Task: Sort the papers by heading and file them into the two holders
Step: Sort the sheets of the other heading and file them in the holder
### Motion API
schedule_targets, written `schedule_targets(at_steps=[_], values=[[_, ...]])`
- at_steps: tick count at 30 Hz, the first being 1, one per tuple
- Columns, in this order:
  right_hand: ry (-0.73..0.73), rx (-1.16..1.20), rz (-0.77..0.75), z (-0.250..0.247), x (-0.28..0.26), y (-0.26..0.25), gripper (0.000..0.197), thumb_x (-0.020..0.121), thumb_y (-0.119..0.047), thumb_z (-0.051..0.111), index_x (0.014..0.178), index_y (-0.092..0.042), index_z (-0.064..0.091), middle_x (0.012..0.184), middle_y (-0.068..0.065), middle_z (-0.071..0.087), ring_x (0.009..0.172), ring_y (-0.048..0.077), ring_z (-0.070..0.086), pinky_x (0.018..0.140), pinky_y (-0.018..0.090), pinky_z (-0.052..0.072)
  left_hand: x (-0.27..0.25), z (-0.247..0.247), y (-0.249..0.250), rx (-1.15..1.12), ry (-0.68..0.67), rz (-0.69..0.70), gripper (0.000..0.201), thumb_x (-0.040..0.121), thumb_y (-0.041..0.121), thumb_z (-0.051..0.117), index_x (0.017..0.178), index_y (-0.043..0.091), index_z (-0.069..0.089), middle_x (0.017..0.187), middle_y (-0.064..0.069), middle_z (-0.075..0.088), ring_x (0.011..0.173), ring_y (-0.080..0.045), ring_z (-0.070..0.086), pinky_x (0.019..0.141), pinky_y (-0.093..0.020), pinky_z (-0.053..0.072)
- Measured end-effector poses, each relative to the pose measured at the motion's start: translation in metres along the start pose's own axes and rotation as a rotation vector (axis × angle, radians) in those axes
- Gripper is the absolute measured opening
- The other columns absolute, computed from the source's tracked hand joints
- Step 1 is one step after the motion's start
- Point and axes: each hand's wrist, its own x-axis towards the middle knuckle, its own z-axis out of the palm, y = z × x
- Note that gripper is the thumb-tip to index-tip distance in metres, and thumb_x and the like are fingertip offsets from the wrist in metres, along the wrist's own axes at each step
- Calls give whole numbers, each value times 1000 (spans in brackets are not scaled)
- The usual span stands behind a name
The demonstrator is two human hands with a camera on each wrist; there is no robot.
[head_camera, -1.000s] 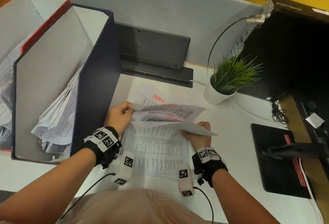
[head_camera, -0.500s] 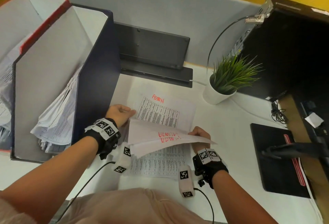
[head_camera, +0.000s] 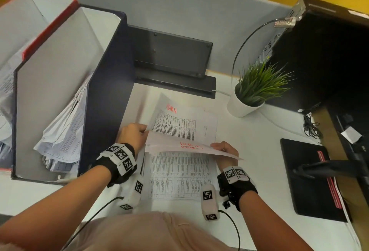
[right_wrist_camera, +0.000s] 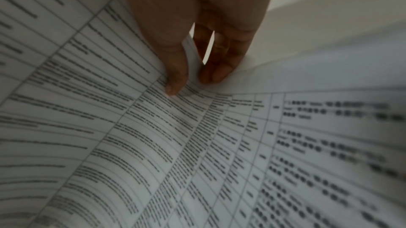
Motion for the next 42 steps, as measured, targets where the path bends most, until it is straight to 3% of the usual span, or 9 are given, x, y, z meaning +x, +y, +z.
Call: schedule_targets(at_steps=[4, 10, 15, 19, 22, 26, 30, 35, 42], values=[[-37, -155, -6, -1, -1, 0, 35, 77, 19, 55, 57, -8, 47, 58, -2, 55, 54, 5, 48, 50, 9, 39, -10, -1, 11, -217, 32, 138, 27, 84, -8, 58, 100, 10, 71, 93, -5, 62, 82, -18, 56, 74, -27, 47], [-11, -129, -11, -2, 1, 5, 44, 75, 21, 54, 50, -11, 37, 68, 7, 53, 69, 18, 45, 58, 22, 37, -14, -5, 20, -674, -38, -79, 38, 81, -15, 37, 65, 6, 63, 88, -4, 67, 90, -18, 60, 94, -34, 43], [24, -303, -111, 0, -1, 1, 42, 65, 7, 77, 57, -11, 40, 59, -1, 51, 55, 7, 45, 46, 4, 35, -15, -8, 24, -744, -71, -43, 31, 79, -15, 39, 63, 4, 58, 85, -7, 66, 84, -17, 60, 79, -26, 44], [-13, -350, -124, -1, 1, -3, 38, 67, -6, 80, 89, -16, 50, 77, -7, 56, 68, 5, 52, 56, 8, 41, -12, -9, 28, -746, -126, -35, 31, 81, -14, 38, 67, 2, 61, 82, -10, 66, 82, -16, 62, 73, -21, 46], [-60, -368, -79, 3, 1, -13, 22, 75, -19, 76, 80, -12, 56, 74, -1, 58, 63, 8, 52, 53, 12, 42, -7, -11, 33, -744, -141, -36, 28, 87, -6, 39, 77, 2, 63, 74, 0, 67, 70, -6, 61, 63, -12, 46], [-28, -378, -98, 10, 5, -22, 33, 83, -32, 67, 91, 0, 66, 93, 14, 68, 82, 22, 61, 78, 36, 52, -7, -9, 38, -806, -152, -101, 30, 97, 24, 41, 92, 22, 71, 93, -2, 72, 87, -19, 67, 79, -35, 52], [-2, -156, -44, 19, -1, -26, 34, 90, -25, 59, 120, -10, 56, 119, 8, 62, 104, 21, 59, 88, 30, 46, -14, -3, 43, -796, -309, -132, 44, 90, 62, 37, 109, 33, 64, 106, 9, 70, 98, -10, 66, 84, -31, 49], [7, -125, -164, 28, -9, -40, 29, 91, -20, 57, 117, -9, 55, 111, 6, 63, 104, 23, 61, 84, 30, 49, -21, -1, 52, -395, -215, 87, 41, 90, 15, 59, 130, 14, 48, 123, 1, 60, 112, -15, 58, 85, -23, 47], [3, 165, -533, 38, -28, -110, 27, 88, -12, 61, 111, -24, 54, 108, -13, 63, 101, -2, 62, 88, 17, 52, -19, -38, 93, -530, 70, 319, 33, 87, 14, 62, 120, 15, 54, 104, 15, 61, 90, 9, 59, 71, -4, 48]])
